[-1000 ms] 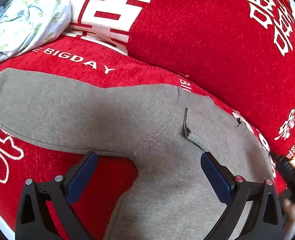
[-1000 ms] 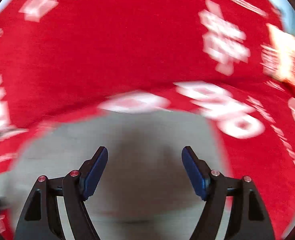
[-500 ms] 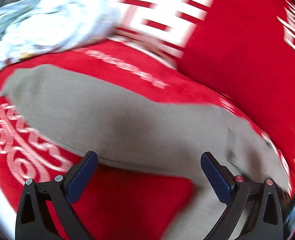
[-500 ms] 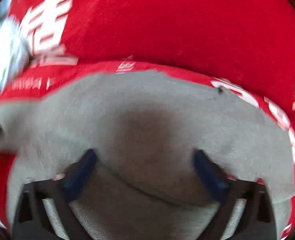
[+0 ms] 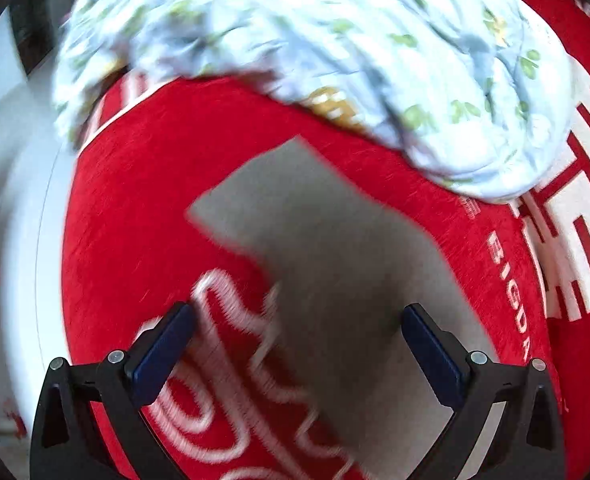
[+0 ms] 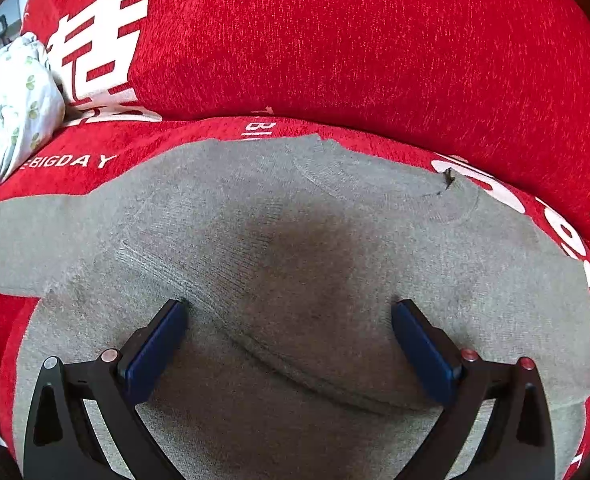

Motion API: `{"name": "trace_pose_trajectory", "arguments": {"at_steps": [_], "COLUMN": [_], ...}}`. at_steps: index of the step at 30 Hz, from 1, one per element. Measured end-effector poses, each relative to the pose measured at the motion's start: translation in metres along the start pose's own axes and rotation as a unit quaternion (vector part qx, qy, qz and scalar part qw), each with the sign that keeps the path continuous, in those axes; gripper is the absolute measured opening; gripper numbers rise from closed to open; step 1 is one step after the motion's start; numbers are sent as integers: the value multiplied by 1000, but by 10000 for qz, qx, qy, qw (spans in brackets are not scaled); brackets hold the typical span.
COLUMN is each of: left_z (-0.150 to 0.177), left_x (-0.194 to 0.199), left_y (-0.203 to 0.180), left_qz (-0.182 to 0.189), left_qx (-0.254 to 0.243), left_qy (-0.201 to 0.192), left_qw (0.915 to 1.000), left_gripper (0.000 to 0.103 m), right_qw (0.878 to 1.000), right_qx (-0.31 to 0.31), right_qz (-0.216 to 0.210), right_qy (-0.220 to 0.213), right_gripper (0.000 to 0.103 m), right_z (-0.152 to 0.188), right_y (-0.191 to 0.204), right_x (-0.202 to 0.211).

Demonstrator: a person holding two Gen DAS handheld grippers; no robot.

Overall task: Fold small clothes
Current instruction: 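Move the left gripper to the other sleeve and close on its cuff, then lay the held sleeve across the sweater body with the left gripper, then open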

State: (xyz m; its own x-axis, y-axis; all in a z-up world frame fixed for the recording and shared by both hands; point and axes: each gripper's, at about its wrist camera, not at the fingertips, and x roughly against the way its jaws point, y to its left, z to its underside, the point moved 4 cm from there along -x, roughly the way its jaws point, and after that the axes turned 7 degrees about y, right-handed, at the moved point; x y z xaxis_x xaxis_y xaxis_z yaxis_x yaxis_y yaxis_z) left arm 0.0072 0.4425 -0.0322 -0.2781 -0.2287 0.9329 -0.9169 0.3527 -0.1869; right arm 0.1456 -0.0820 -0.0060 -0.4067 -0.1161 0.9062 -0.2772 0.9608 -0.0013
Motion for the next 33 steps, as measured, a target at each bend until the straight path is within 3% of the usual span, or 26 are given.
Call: {"name": "trace_pose_trajectory", "arguments": {"at_steps": [2, 4, 5, 6, 7, 12, 15, 18, 20, 26, 29, 33], "left_z": [-6, -7, -6, -5, -5, -11, -14, -14, -12, -3, 11, 32], "left_x": [-2, 1, 1, -2, -5, 10, 21, 32, 36, 43, 57, 69], "left_y": [-14, -18, -20, -20, -16, 11, 21, 15, 5, -16, -36, -66], "left_qz": [454, 501, 463, 697, 959, 1157, 897, 378, 287, 467, 587, 848], "left_qx": [-261, -353, -447, -435, -300, 113, 201, -26, -197, -409, -783, -1177], "left_qy": [13, -98, -88, 72, 191, -61, -355, -697, -771, -802, -917, -755], "left_qw": [9986, 9981, 9979, 9966, 9948, 9932, 9951, 9969, 9964, 9948, 9910, 9865], "left_gripper": [102, 56, 13, 8, 8, 8, 8, 8, 8, 8, 8, 8], "right_qw": [10000, 10000, 10000, 10000, 10000, 10000, 9999, 9996, 9992, 9990, 9987, 9979], "right_qx": [1, -4, -5, -6, -9, -11, 31, 176, 265, 119, 8, 6], "right_qz": [-1, -9, -8, -9, -12, -29, -41, -10, 37, -69, -178, -295], "right_qy": [2, 5, 4, 4, 6, -5, -139, -220, -285, -421, -473, -569], "right_gripper": [102, 102, 102, 102, 102, 102, 103, 102, 102, 103, 103, 103], "right_z": [0, 0, 0, 0, 0, 0, 7, 21, 32, 50, 54, 62], "right_y": [-1, -1, -1, -1, -1, -4, -9, -19, -28, -61, -74, -90], "right_x": [0, 0, 0, 0, 0, 6, 21, 36, 45, 59, 64, 73]}}
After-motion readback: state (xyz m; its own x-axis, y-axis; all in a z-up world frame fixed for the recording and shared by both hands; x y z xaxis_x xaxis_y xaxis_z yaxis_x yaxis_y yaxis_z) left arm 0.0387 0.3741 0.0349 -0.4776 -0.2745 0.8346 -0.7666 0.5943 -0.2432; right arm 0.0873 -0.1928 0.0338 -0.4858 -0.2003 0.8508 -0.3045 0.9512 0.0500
